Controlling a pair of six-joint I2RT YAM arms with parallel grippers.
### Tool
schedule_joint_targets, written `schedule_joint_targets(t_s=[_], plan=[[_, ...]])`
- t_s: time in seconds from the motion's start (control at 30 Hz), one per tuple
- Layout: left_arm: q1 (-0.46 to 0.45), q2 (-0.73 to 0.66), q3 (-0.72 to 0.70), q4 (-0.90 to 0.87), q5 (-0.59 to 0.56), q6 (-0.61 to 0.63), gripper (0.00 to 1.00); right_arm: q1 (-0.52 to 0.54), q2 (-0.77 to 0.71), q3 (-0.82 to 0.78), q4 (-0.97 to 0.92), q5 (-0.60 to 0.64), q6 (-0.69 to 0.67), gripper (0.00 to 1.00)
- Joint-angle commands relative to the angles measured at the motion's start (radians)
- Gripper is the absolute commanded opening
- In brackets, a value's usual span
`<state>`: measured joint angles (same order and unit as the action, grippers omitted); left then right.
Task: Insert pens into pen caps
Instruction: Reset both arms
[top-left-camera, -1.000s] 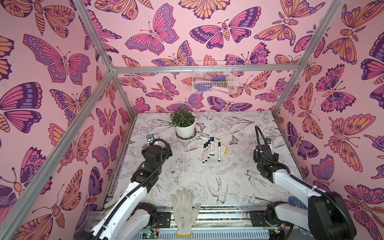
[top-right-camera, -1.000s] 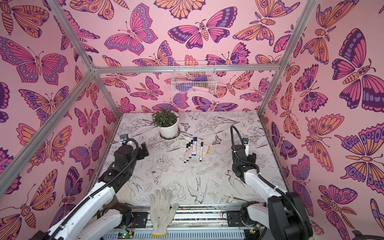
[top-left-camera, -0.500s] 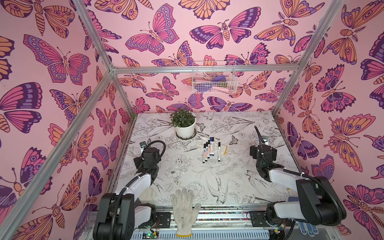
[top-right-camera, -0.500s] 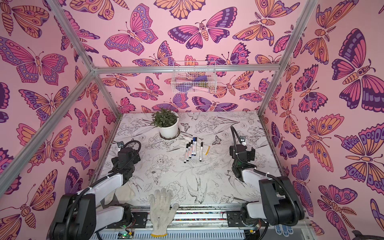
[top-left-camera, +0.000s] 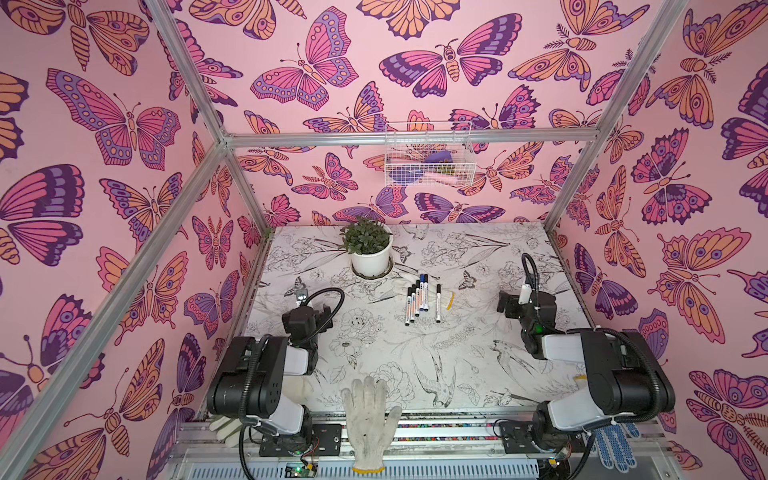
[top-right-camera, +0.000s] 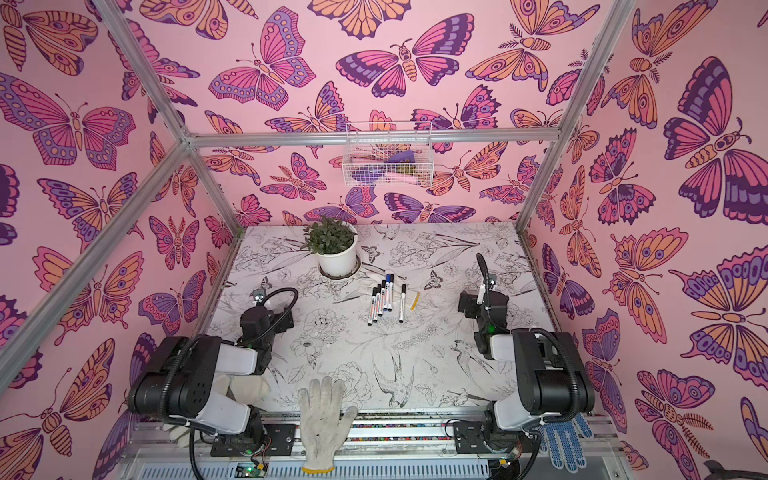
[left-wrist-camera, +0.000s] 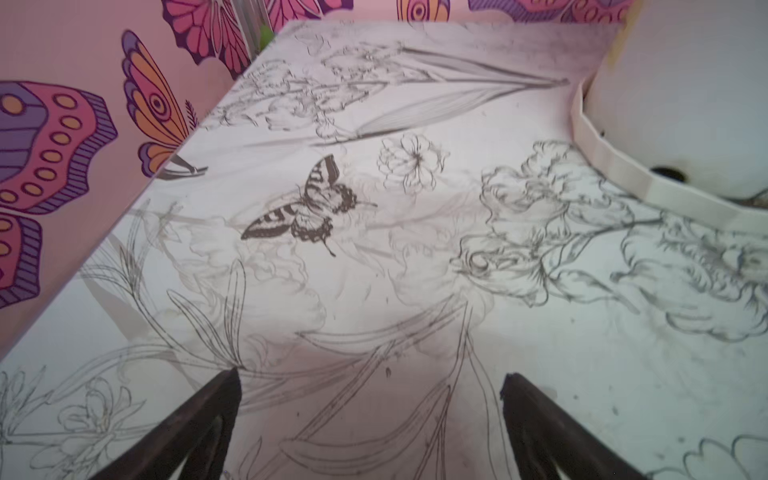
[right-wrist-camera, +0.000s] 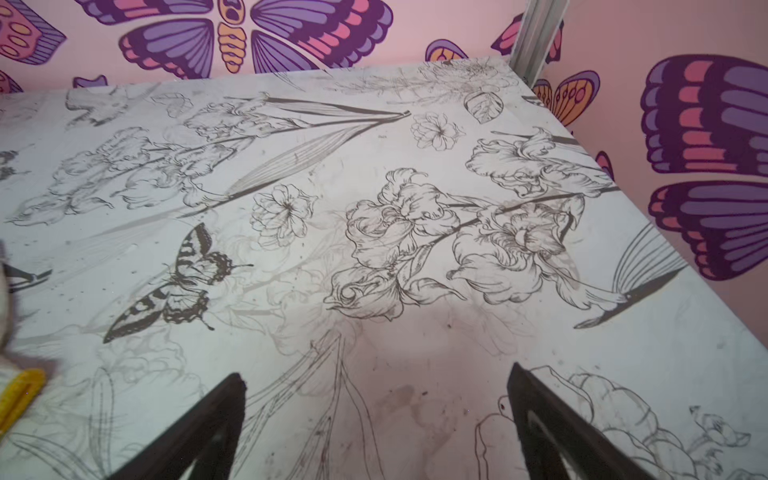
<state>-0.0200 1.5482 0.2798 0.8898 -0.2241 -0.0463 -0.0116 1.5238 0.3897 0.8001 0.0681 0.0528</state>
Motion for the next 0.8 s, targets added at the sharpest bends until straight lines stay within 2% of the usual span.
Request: schedule_joint_targets(t_s=[0.0, 0.03, 0.07, 0.1, 0.17, 0.23, 0.3, 0.37, 0.77], plan=[[0.008, -0.011, 0.088, -0.014, 0.025, 0.010, 0.99, -0.001, -0.007, 0.018, 0.008, -0.047, 0.004, 0.99], [0.011, -0.027, 0.095, -0.036, 0.031, 0.002, 0.99, -0.002, -0.008, 0.020, 0.006, -0.046, 0.004, 0.99], [0.011, 0.007, 0.072, 0.082, 0.029, 0.020, 0.99, -0.001, -0.010, 0.017, 0.008, -0.045, 0.003, 0.99], [0.009, 0.018, 0.063, 0.104, 0.019, 0.024, 0.99, -0.001, -0.011, 0.017, 0.007, -0.047, 0.003, 0.99], [0.009, -0.024, 0.080, -0.003, 0.024, 0.014, 0.99, -0.001, -0.011, 0.017, 0.009, -0.048, 0.004, 0.99], [0.008, 0.012, 0.064, 0.093, 0.035, 0.042, 0.99, -0.002, -0.014, 0.017, 0.008, -0.046, 0.004, 0.99], [0.003, -0.008, 0.074, 0.036, 0.050, 0.040, 0.99, -0.001, -0.013, 0.017, 0.007, -0.045, 0.004, 0.99], [-0.002, 0.010, 0.071, 0.074, 0.059, 0.058, 0.99, -0.001, -0.013, 0.017, 0.007, -0.047, 0.003, 0.99], [-0.003, 0.009, 0.080, 0.053, 0.066, 0.059, 0.99, -0.002, -0.011, 0.017, 0.008, -0.046, 0.004, 0.99]])
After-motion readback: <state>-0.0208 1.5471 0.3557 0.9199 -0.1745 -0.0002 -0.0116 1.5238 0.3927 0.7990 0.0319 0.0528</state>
